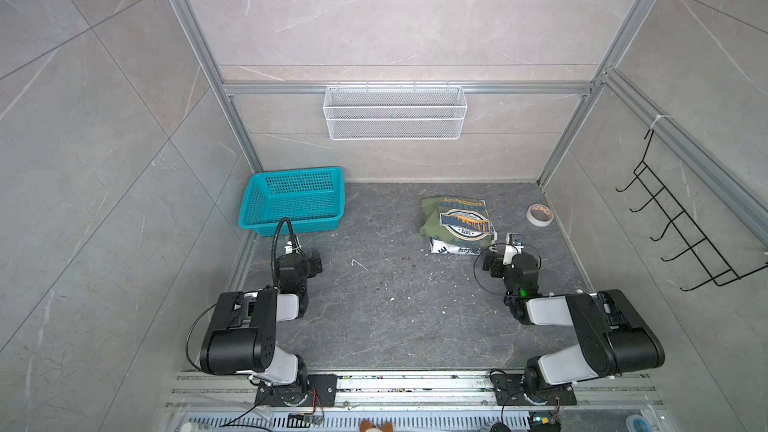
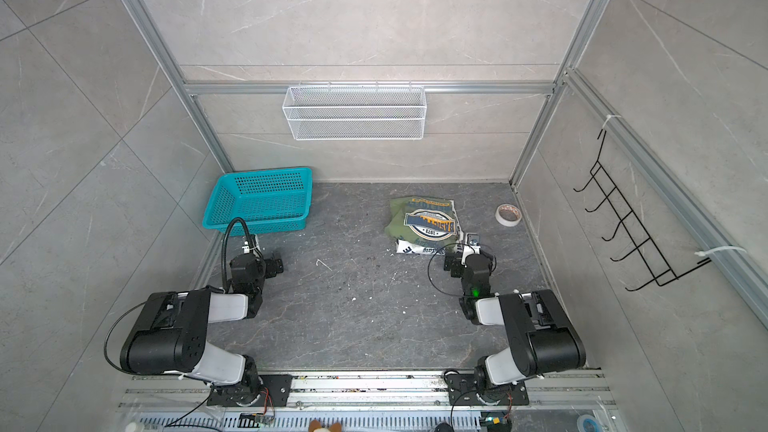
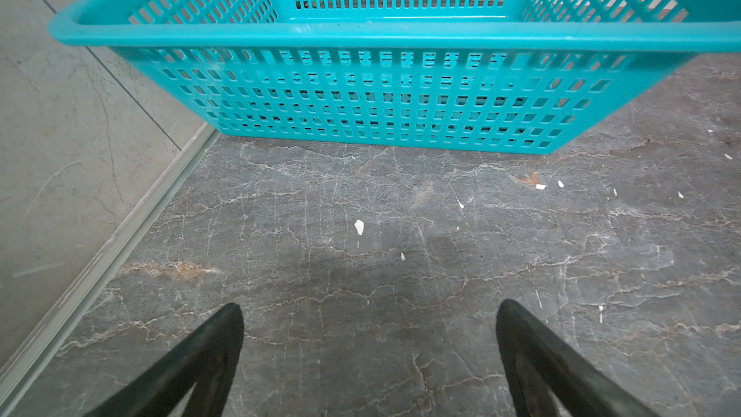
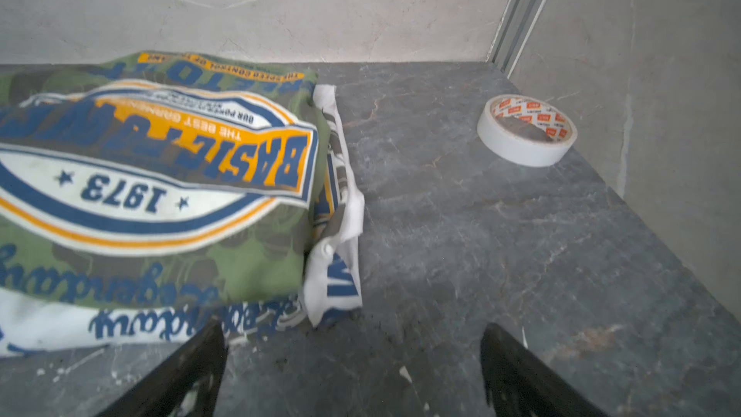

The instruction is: Fold and stack the tank tops

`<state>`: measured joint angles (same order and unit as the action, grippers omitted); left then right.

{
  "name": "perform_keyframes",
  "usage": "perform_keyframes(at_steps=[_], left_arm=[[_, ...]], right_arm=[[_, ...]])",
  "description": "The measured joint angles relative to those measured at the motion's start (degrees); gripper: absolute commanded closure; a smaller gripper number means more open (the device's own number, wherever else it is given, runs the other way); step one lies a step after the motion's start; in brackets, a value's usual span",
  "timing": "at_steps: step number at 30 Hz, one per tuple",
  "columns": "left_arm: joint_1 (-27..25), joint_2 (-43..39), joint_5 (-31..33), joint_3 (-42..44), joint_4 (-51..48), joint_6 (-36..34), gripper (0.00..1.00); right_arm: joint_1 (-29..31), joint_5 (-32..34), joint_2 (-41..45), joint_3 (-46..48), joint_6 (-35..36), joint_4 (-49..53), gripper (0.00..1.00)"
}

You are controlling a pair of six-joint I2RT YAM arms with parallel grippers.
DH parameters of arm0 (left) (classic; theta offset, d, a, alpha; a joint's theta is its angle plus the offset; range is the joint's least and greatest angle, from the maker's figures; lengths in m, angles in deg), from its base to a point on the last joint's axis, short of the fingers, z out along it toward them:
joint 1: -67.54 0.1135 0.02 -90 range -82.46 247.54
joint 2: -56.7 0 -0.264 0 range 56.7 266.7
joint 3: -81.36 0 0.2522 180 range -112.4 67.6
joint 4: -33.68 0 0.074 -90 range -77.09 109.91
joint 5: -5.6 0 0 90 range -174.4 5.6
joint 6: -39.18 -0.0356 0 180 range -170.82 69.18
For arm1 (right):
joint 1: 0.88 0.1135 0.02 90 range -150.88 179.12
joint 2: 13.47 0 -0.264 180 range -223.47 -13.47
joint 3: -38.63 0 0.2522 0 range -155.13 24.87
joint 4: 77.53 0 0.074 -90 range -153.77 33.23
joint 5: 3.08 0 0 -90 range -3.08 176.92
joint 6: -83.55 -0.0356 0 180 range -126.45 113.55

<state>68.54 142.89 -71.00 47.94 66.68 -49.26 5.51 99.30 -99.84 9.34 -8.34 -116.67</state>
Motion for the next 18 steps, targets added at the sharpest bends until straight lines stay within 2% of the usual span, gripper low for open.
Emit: perform_keyframes(at_steps=[6, 18], left_arm=[[0.0, 0.0, 0.0, 0.0, 0.0, 0.0, 0.00], [0.0, 0.0, 0.0, 0.0, 0.0, 0.0, 0.00]], right_arm=[[0.8, 2.0, -0.2, -3.1, 0.0, 1.1, 0.01], [1.1, 2.8, -0.2, -3.3, 0.0, 1.2, 0.01]])
